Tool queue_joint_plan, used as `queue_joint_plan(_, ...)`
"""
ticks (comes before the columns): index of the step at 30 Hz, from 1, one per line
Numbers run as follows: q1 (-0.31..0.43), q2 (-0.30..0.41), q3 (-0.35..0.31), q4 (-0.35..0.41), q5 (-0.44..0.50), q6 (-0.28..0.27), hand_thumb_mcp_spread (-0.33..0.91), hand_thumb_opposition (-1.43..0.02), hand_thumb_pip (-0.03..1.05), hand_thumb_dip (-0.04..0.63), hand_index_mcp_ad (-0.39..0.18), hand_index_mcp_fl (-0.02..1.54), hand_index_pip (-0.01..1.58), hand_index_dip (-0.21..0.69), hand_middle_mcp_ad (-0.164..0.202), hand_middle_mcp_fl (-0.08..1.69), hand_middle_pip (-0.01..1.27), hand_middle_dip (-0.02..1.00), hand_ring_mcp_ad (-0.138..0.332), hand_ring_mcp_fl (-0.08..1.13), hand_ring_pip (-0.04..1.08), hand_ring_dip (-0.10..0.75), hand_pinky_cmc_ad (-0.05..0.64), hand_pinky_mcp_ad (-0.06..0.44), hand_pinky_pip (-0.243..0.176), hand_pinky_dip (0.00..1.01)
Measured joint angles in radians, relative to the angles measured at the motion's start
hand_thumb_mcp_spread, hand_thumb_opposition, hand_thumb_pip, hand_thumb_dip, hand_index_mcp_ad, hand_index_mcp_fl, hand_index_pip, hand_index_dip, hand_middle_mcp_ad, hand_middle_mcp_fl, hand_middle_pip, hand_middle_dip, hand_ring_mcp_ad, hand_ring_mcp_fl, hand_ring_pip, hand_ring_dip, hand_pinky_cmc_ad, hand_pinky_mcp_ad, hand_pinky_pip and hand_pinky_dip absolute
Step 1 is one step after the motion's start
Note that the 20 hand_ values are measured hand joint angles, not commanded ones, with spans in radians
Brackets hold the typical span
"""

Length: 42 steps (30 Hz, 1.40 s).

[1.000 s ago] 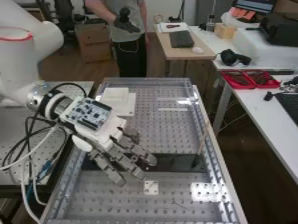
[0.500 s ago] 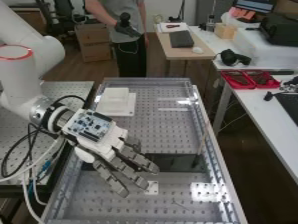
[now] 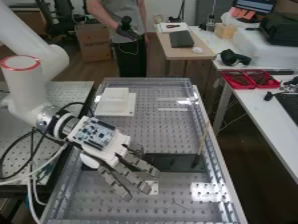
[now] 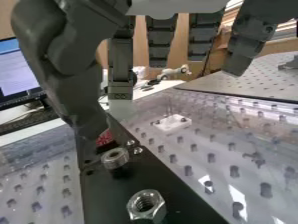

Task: Grab the bearing and place it in the white container

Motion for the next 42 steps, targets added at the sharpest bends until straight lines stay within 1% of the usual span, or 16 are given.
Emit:
queue_joint_plan(4,0.009,-0.01,-0.001,0.003,0.013,0.017,0.39,-0.81,0.72,0.236,-0.159,-0.01,1.49,0.216,0.035,0.0,0.13,0.23,0.161,0.0,0.07,0.096,0.4,0.309,-0.12,0.28)
queue_joint_plan(10,0.014,-0.02,0.002,-0.007,0.021,0.024,0.38,-0.81,0.72,0.236,-0.159,0.0,1.49,0.215,0.035,0.0,0.13,0.24,0.161,0.0,0.07,0.096,0.4,0.309,-0.12,0.31)
queue_joint_plan(15,0.018,-0.021,0.003,-0.013,0.024,0.019,0.36,-0.8,0.72,0.236,-0.159,-0.01,1.47,0.201,0.035,0.0,0.13,0.23,0.161,0.0,0.08,0.096,0.4,0.309,-0.12,0.32)
queue_joint_plan(16,0.019,-0.022,0.003,-0.016,0.026,0.017,0.37,-0.81,0.72,0.236,-0.159,-0.01,1.46,0.201,0.035,0.0,0.13,0.24,0.161,0.0,0.07,0.096,0.396,0.309,-0.12,0.34)
queue_joint_plan(18,0.022,-0.022,0.003,-0.016,0.031,0.016,0.35,-0.79,0.72,0.236,-0.159,-0.01,1.46,0.202,0.035,0.0,0.13,0.23,0.161,0.0,0.09,0.096,0.396,0.309,-0.12,0.33)
queue_joint_plan(20,0.024,-0.023,0.002,-0.016,0.033,0.019,0.35,-0.79,0.72,0.236,-0.159,-0.01,1.47,0.195,0.035,0.0,0.13,0.23,0.161,0.0,0.09,0.096,0.396,0.309,-0.12,0.35)
queue_joint_plan(28,0.029,-0.024,-0.002,-0.007,0.042,0.01,0.35,-0.79,0.72,0.236,-0.159,-0.01,1.44,0.195,0.035,0.0,0.13,0.23,0.161,0.0,0.09,0.096,0.396,0.309,-0.12,0.36)
queue_joint_plan(33,0.032,-0.024,-0.015,0.025,0.051,-0.005,0.35,-0.79,0.72,0.236,-0.159,-0.01,1.44,0.185,0.035,0.0,0.13,0.23,0.161,0.0,0.09,0.096,0.396,0.309,-0.12,0.37)
queue_joint_plan(38,0.041,-0.027,-0.045,0.093,0.062,-0.028,0.35,-0.79,0.72,0.236,-0.159,-0.01,1.44,0.18,0.035,0.0,0.13,0.23,0.161,0.0,0.09,0.096,0.396,0.309,-0.12,0.37)
queue_joint_plan(42,0.044,-0.028,-0.056,0.121,0.068,-0.039,0.35,-0.79,0.72,0.236,-0.159,-0.01,1.44,0.171,0.035,0.0,0.13,0.23,0.161,0.0,0.1,0.096,0.396,0.309,-0.12,0.37)
